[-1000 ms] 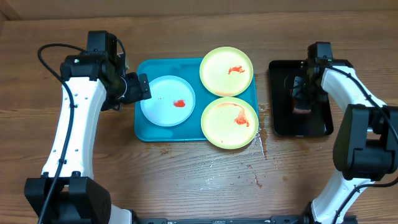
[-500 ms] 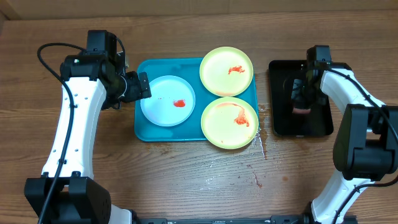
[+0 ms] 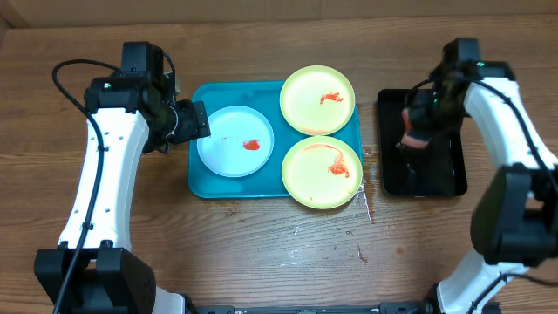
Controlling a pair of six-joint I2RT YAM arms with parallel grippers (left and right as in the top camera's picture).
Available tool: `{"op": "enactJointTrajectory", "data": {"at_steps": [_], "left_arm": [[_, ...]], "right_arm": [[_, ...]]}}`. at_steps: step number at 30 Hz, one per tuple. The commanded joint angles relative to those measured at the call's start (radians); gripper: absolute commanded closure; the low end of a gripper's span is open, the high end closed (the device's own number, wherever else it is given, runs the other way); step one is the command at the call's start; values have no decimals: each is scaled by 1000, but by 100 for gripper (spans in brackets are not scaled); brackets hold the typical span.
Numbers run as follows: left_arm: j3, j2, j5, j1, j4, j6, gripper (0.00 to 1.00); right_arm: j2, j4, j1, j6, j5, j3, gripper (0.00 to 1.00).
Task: Clean dirty plates on tray and stack at the side
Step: 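Lift the sponge with right gripper and carry it over the white plate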
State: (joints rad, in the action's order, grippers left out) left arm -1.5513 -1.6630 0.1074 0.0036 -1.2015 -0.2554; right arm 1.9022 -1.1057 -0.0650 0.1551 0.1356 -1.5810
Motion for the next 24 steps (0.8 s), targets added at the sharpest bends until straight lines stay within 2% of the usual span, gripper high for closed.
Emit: {"op": "enactJointTrajectory", "data": {"at_steps": [1, 9, 18, 24], "left_arm": [[-21, -5, -2, 24, -5, 13, 10], [-21, -6, 101, 136, 6, 35, 11], [-21, -144, 122, 190, 19, 42, 20], [-21, -296, 249, 179, 51, 38, 39]], "right_arm": [[-75, -11, -3, 6, 105, -35, 96], [-77, 31, 44, -32, 359, -35, 96], [-77, 123, 252, 34, 363, -35, 96], [-76, 188, 377, 112, 302, -35, 96]]}}
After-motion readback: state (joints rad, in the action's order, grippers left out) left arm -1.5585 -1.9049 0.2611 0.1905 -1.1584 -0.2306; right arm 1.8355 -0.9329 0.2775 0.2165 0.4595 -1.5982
